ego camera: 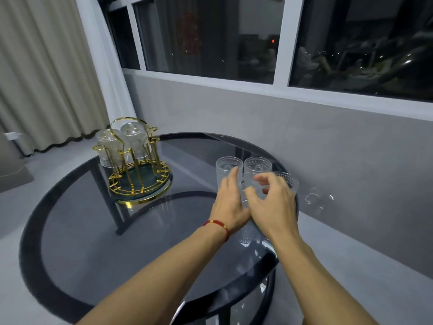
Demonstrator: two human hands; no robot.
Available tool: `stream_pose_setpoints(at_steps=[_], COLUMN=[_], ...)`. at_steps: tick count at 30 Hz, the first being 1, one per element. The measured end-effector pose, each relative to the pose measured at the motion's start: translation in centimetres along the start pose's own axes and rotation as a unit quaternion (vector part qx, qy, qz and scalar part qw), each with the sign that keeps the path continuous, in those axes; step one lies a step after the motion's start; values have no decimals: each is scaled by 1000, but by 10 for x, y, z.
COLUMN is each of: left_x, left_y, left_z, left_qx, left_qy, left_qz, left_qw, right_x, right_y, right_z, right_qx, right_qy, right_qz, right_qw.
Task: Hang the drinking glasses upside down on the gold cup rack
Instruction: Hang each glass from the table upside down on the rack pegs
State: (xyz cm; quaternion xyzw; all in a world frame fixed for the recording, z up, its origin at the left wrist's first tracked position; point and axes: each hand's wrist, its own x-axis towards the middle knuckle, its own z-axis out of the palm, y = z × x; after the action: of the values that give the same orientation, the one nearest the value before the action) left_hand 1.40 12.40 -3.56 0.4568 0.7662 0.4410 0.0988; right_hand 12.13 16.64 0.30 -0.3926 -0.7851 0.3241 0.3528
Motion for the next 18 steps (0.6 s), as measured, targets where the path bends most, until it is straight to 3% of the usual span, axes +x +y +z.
stream_pose_setpoints(at_steps=[11,15,18], left_x=[3,-15,-25], left_y=[1,-22,-31], left_z=[-8,-47,-77], left_qx=[-32,-91,-214], left_qy=[111,156,142], left_qz=[-64,-102,-155], left_qw=[991,978,954], right_x=[12,5,-1], right_y=[13,14,9], right_z=[-6,11,29], right_qx=[78,60,26], right_qy=[27,-102,-231], right_qz=[7,-11,38], right_qw=[997,993,972])
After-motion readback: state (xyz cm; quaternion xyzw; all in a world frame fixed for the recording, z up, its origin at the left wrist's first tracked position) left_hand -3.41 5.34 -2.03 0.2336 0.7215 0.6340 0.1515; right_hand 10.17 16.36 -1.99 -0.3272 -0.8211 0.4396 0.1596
